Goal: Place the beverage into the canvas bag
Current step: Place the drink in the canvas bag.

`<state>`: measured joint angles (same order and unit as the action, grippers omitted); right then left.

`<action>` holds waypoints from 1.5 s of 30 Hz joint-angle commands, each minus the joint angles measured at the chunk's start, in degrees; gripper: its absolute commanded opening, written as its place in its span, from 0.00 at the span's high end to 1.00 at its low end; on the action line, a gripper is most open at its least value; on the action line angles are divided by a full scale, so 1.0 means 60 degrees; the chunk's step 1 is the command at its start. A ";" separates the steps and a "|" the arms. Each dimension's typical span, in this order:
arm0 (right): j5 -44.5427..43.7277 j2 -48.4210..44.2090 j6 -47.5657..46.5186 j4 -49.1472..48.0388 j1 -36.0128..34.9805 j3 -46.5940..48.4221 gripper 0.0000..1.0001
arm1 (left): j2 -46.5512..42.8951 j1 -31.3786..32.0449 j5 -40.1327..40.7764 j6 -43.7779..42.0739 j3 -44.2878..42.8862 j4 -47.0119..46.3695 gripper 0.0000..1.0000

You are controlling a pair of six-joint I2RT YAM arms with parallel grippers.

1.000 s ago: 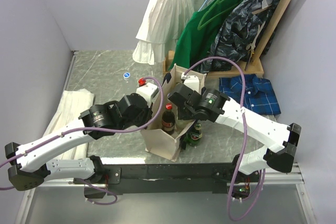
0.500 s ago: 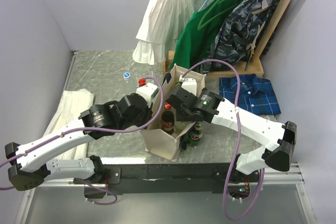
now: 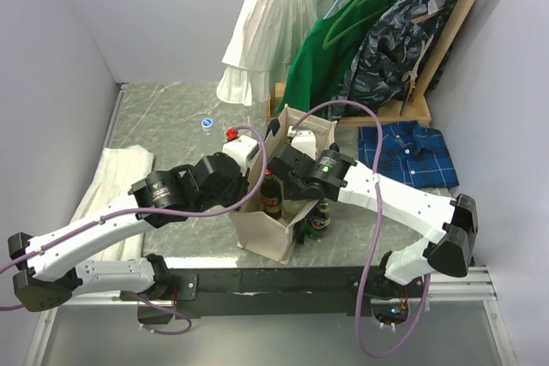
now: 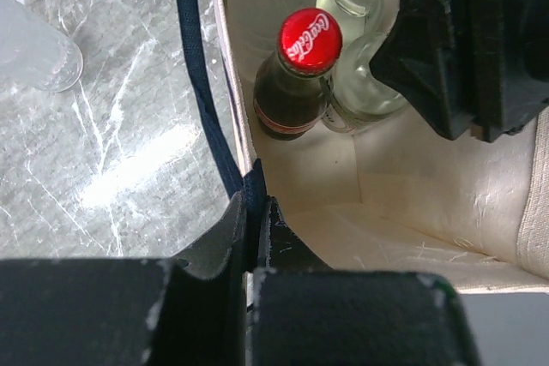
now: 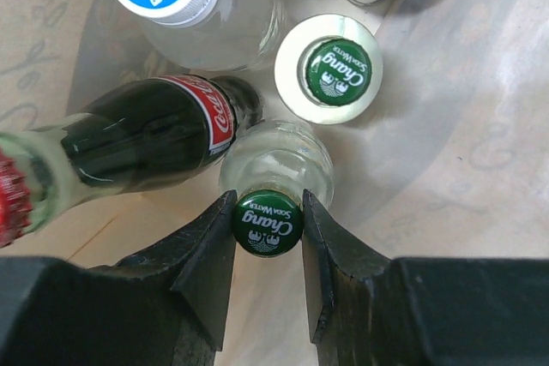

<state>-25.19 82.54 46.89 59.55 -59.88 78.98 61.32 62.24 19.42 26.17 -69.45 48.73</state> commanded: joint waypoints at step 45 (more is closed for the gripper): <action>-0.0226 0.0042 0.0680 -0.0652 0.0033 -0.0697 0.87 | -0.0318 0.0042 0.0352 -0.0202 -0.0642 -0.0343 0.99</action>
<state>-24.95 84.53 49.71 55.53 -59.86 74.72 61.34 62.24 20.01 25.98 -69.78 49.25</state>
